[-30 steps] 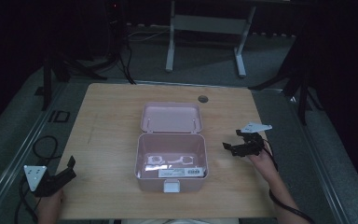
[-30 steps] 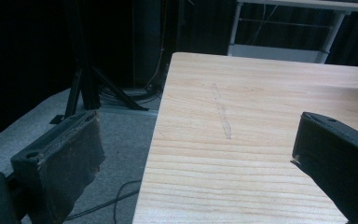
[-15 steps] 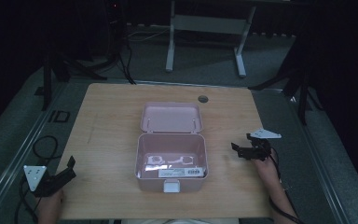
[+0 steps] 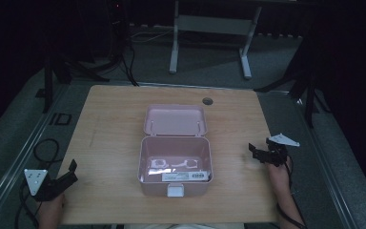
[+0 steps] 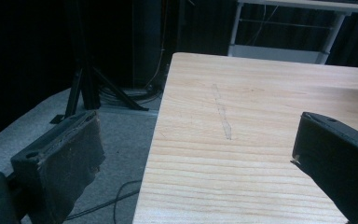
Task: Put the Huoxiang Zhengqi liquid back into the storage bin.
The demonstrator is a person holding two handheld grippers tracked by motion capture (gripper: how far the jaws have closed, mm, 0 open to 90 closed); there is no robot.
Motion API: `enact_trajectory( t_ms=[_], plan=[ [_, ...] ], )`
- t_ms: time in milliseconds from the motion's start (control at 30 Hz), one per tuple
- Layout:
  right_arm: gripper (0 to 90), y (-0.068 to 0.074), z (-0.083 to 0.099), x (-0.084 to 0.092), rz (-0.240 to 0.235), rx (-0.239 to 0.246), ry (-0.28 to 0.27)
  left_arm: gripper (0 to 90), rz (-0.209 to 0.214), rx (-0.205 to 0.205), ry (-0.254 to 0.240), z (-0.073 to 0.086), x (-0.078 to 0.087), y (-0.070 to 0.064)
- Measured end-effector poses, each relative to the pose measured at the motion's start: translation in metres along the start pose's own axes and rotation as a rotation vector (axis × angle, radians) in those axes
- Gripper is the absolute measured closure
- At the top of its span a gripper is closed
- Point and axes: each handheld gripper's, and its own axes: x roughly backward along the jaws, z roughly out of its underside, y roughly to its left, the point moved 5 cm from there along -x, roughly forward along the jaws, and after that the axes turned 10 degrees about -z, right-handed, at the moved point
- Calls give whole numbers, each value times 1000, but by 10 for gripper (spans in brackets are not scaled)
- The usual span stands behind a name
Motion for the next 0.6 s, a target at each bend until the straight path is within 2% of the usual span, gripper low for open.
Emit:
enact_trajectory(
  t_ms=[133,333,600],
  plan=[
    [136,0,1,1,-1,4,-5,21,1,1,-1,0,0,0],
    [137,-3,1,3,10,-2,-50,21,-1,-1,-4,0,0,0],
    [138,-10,4,3,36,-28,-39,21,-1,-6,-4,0,0,-1]
  ],
)
